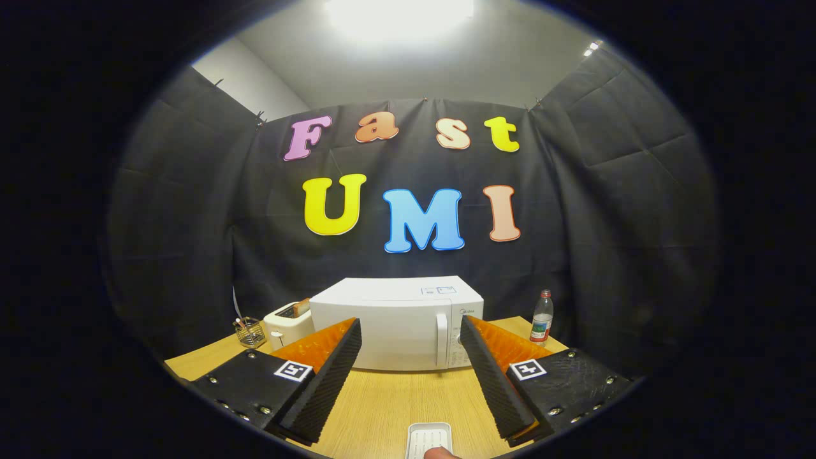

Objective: Open the microwave, put the food inside, and close the microwave door.

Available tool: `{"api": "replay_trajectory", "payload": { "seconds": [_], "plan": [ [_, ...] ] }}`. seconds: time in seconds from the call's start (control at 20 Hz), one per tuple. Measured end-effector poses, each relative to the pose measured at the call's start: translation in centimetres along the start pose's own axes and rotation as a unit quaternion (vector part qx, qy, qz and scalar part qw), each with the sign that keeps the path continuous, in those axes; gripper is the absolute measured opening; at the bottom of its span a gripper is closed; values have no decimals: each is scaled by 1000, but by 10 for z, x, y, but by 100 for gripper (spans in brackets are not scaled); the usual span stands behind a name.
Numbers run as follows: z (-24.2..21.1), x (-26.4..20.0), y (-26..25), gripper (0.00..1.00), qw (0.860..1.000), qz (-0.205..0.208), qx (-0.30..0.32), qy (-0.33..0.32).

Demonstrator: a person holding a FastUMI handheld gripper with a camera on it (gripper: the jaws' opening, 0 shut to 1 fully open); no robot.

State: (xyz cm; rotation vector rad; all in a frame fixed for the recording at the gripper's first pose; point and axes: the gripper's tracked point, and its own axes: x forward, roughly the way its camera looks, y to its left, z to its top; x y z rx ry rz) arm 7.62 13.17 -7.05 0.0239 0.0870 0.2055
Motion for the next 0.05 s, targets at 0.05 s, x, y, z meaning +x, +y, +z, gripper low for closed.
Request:
{"api": "replay_trajectory", "payload": {
  "seconds": [0.05],
  "plan": [
    [0,-1,0,97,1000,0,-3,-1]
  ]
}}
